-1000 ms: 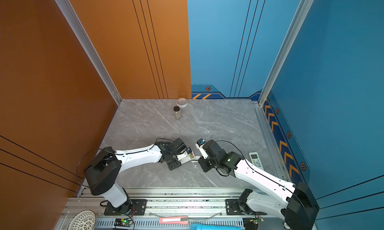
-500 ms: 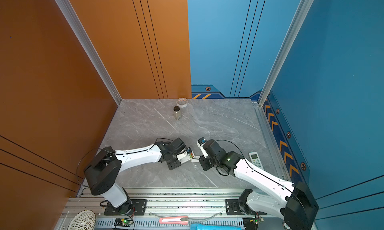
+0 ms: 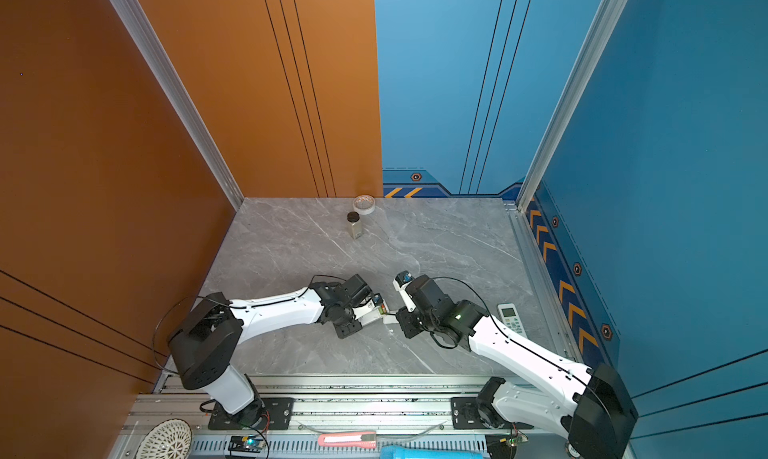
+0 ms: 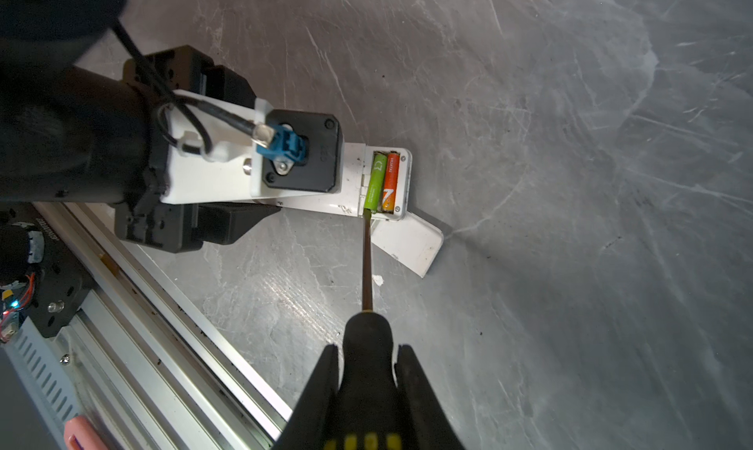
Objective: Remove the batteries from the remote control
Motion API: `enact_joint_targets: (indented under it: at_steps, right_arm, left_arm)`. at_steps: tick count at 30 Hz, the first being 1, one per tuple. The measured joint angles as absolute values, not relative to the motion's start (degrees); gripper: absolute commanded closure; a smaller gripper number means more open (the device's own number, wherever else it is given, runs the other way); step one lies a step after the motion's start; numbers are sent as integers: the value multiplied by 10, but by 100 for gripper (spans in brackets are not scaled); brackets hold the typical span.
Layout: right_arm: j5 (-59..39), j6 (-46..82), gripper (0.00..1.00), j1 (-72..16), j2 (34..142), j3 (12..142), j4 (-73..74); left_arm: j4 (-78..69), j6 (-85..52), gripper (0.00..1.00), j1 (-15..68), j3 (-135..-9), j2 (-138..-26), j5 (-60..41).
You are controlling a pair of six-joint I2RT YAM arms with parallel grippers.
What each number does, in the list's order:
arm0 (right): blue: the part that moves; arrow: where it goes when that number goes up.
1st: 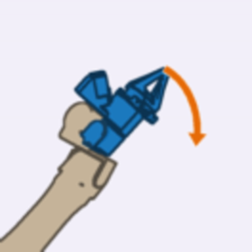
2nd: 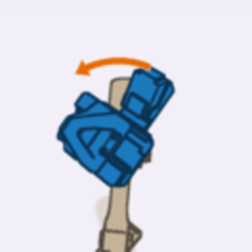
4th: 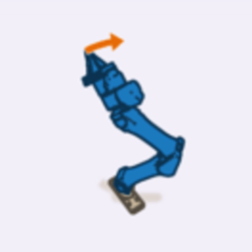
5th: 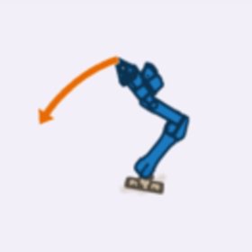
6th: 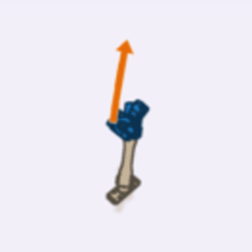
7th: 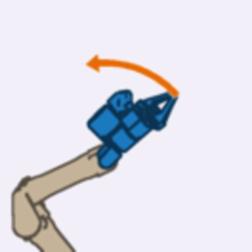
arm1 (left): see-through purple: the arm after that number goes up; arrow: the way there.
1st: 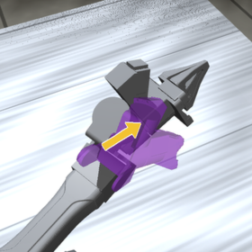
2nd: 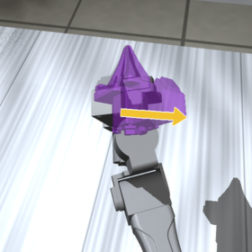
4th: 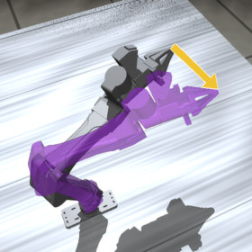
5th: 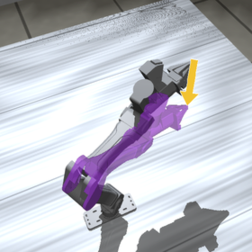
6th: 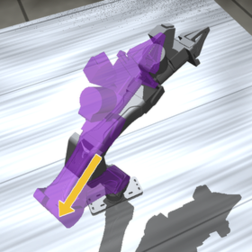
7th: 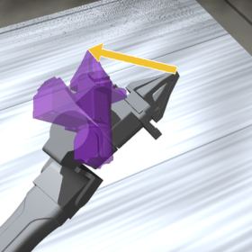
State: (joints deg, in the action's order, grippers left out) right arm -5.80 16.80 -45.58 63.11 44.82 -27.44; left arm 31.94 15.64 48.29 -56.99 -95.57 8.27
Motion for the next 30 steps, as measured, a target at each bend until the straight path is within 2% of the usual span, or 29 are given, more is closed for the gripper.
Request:
enact_joint_targets:
  at_steps: [16,30]
  right_arm:
    - [-57,179,100,-455,636,449,-271]
    - [-28,198,100,-430,648,448,-204]
  left_arm:
    - [319,156,70,483,-570,-956,86]
    - [313,152,70,480,-570,-956,99]
